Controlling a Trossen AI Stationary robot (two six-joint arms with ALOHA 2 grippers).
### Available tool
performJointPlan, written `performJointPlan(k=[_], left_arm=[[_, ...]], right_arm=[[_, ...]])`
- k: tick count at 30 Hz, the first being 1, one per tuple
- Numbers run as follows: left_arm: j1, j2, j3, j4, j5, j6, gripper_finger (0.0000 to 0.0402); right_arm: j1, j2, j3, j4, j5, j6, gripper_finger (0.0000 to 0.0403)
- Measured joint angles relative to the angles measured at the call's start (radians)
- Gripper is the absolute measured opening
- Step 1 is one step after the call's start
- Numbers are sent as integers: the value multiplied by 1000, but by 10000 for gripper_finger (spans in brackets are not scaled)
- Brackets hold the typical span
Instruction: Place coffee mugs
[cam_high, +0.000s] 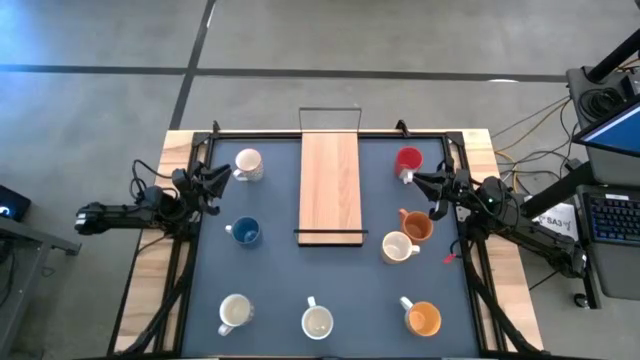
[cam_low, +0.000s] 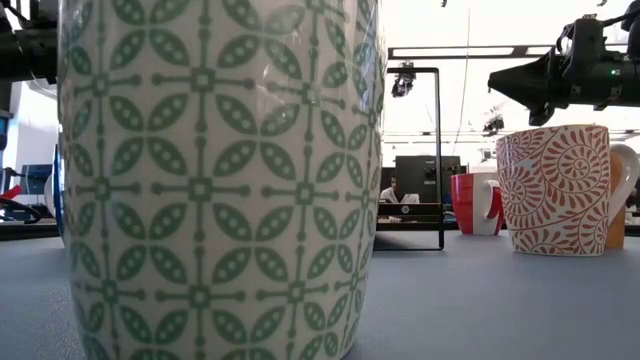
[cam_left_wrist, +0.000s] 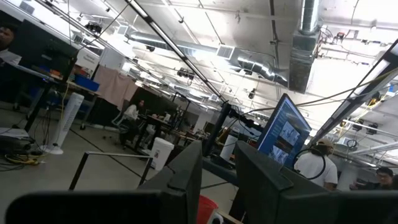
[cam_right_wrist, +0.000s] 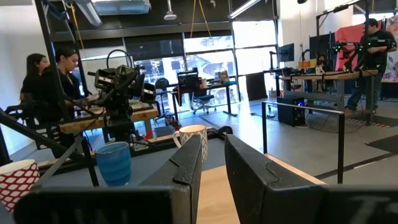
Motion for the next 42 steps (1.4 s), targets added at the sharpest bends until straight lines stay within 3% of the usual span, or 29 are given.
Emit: performJointPlan(k=[15,22,26,31,38,42], left_arm=[[0,4,0,-15,30,-33,79],[4,103,33,-117,17,-1,79],[6,208,130,-280,-65,28,79],[15,338,312,-625,-136,-11,79],[65,498,511,-1022,-135,-188,88],[90,580,591,-1156,-95,-220,112]], right_arm=[[0,0,0,0,0,0,61],[0,0,0,0,0,0,61],[0,0,0,0,0,0,61],[0,0,0,0,0,0,61],[0,0,0,0,0,0,61],[0,0,0,0,0,0,61]])
